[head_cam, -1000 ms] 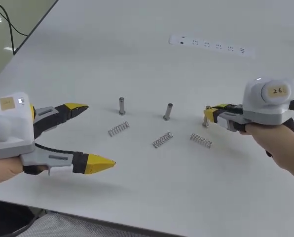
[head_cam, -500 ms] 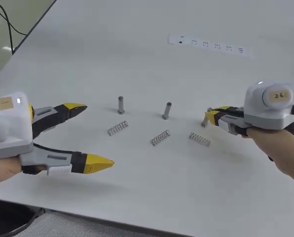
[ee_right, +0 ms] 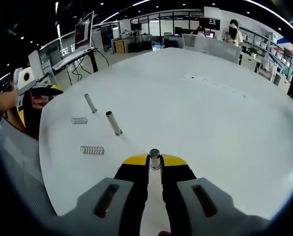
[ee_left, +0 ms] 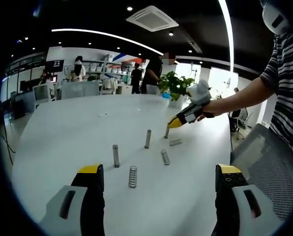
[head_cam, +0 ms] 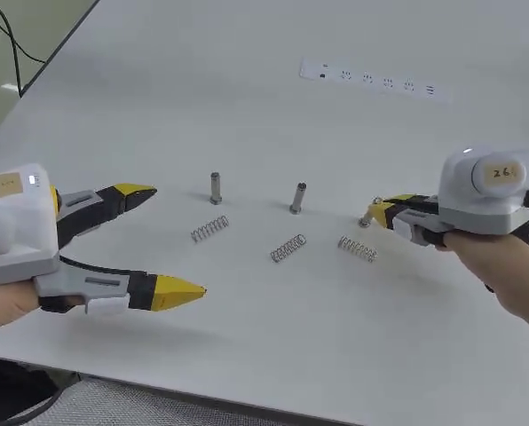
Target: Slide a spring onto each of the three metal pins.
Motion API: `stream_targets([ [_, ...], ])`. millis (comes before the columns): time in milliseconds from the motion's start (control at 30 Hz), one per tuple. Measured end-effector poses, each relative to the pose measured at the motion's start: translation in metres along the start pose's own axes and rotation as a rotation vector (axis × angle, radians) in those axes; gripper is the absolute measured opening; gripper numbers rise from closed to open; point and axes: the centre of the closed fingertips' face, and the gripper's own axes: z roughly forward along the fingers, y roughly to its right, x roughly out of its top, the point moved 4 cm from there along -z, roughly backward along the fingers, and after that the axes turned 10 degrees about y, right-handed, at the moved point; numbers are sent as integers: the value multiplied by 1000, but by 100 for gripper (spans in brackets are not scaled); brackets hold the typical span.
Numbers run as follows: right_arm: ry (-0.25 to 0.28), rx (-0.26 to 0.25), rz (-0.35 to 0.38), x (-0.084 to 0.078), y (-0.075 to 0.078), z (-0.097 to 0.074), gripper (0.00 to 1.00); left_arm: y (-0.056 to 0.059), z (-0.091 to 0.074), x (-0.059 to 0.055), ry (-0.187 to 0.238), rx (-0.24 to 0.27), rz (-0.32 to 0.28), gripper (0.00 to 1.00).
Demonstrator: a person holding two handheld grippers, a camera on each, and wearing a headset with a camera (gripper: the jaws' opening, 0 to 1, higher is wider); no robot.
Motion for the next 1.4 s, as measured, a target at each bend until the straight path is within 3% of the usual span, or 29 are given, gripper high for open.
stream_targets([
  [367, -27, 8, -11, -5, -3, 0, 11, 2, -3, -1, -2, 0, -4, 93],
  [600, -39, 20, 11, -12, -4, -1, 17, 2, -4, -2, -1, 3, -7, 94],
  [1400, 1, 12, 31, -12, 0, -14, 25, 0, -3, -1, 7, 14, -10, 97],
])
